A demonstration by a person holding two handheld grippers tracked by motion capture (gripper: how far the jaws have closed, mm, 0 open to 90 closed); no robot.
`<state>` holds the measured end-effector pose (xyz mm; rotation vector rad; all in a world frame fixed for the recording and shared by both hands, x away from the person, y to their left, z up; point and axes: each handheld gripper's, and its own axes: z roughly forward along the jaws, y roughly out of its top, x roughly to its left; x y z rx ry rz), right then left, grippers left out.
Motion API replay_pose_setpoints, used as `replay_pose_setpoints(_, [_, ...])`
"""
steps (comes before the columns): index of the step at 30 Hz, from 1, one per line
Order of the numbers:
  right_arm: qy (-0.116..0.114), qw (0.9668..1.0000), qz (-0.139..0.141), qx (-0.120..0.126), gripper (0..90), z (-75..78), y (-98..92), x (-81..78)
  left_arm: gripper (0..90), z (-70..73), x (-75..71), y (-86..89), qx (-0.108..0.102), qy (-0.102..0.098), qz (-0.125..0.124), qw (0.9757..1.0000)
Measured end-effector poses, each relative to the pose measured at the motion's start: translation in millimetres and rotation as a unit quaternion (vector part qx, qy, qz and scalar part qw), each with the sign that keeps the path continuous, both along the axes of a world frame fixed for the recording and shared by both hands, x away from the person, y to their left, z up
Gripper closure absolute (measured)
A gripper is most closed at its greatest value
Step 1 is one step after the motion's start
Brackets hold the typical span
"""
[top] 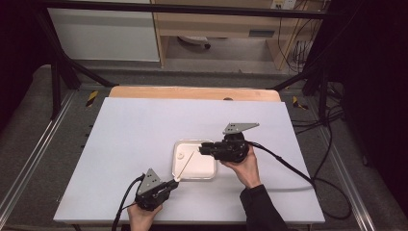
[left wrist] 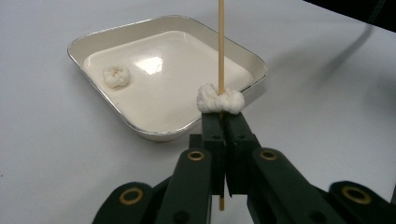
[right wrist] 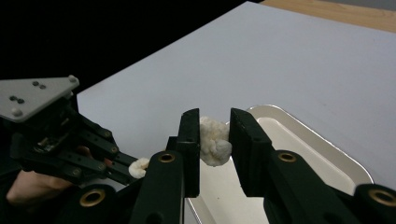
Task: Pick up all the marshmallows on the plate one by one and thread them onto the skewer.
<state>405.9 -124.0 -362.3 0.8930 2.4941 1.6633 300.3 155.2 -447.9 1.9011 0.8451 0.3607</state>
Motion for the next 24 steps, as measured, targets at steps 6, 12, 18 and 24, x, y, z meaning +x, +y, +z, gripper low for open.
replay_pose_setpoints(6, [0.010, 0.9994, 0.005, 0.032, 74.3, 4.7, -0.8, 1.2, 87.9, 0.6, -0.7, -1.7, -0.001, -0.002, -0.001, 1.0000])
replay_pose_setpoints(12, [0.021, 0.9988, 0.009, 0.043, 74.2, 2.4, 1.8, 3.0, 87.9, 0.4, -0.8, -2.5, 0.000, -0.003, -0.004, 1.0000])
replay_pose_setpoints(18, [0.033, 0.9980, 0.015, 0.052, 74.2, -0.9, 5.3, 4.6, 87.9, 0.7, -1.0, -2.6, -0.002, -0.006, -0.005, 1.0000])
replay_pose_setpoints(24, [0.042, 0.9976, 0.019, 0.051, 74.0, -5.2, 8.6, 4.8, 87.9, 0.9, -1.6, -2.6, -0.007, -0.009, -0.005, 0.9999])
